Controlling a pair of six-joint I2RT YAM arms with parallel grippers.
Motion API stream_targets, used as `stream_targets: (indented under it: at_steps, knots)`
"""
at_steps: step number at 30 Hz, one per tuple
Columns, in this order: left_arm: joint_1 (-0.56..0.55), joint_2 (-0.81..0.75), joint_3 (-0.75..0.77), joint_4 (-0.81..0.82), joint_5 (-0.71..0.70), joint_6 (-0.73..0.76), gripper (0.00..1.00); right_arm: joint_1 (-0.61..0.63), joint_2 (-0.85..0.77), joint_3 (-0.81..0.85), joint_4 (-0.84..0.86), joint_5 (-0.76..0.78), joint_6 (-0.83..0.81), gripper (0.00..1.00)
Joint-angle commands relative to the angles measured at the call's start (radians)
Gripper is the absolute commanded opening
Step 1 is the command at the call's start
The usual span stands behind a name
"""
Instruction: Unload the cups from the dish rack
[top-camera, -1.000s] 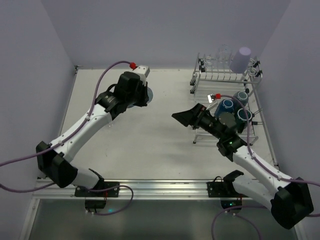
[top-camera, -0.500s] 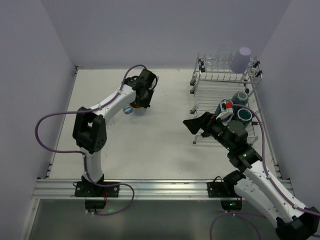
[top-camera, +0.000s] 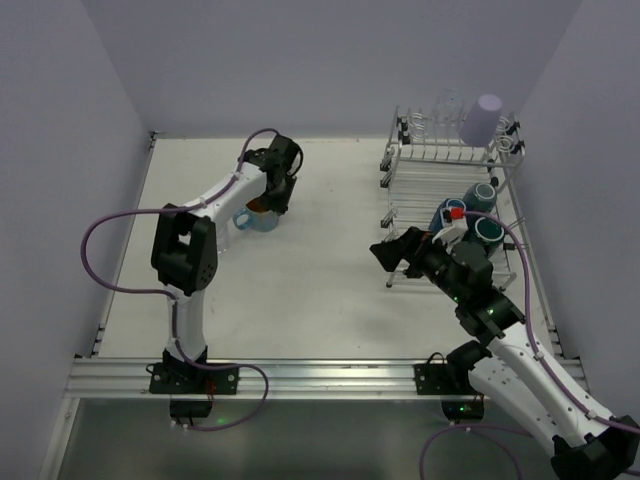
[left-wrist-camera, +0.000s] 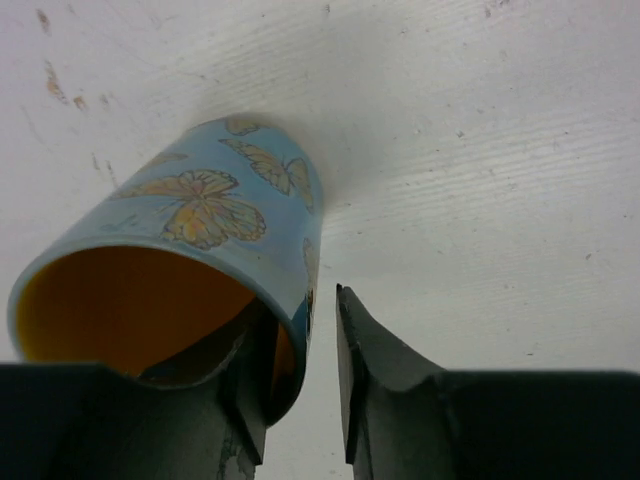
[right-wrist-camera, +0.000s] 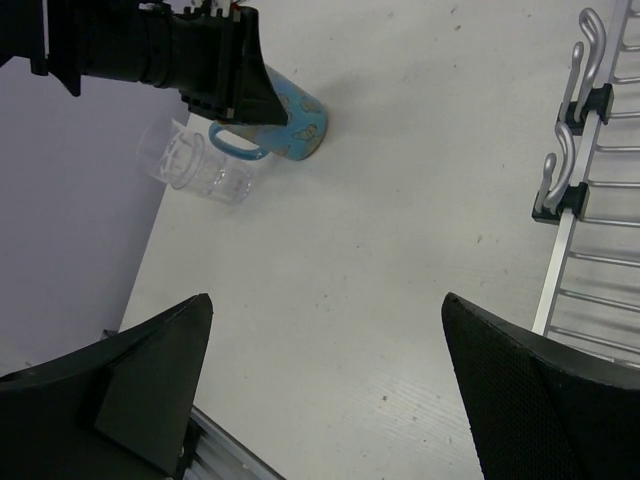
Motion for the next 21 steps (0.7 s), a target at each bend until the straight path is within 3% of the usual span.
stream_targets:
  at_steps: [1,7,11,14,16,21]
  knots:
    - [-0.002,-0.002,0.068,-0.029,-0.058,0.024,0.36,0.001,-0.001,0.036,-0.042,0.044,-0.026,0.99]
    - [-0.002,-0.022,0.126,-0.042,-0.091,0.012,0.59,0.001,-0.019,0.101,-0.142,0.134,-0.067,0.99]
    - [-0.017,-0.066,0.157,-0.043,-0.077,0.013,0.80,0.000,-0.023,0.156,-0.216,0.240,-0.107,0.99]
    - [-0.046,-0.154,0.150,0.006,-0.072,0.005,0.85,-0.017,-0.004,0.193,-0.256,0.346,-0.137,0.98]
    - [-0.071,-0.245,0.131,0.041,0.012,-0.002,0.85,-0.063,0.020,0.220,-0.289,0.415,-0.164,0.98]
    - [-0.228,-0.473,-0.022,0.207,0.094,-0.025,0.86,-0.195,0.157,0.306,-0.311,0.432,-0.240,0.99]
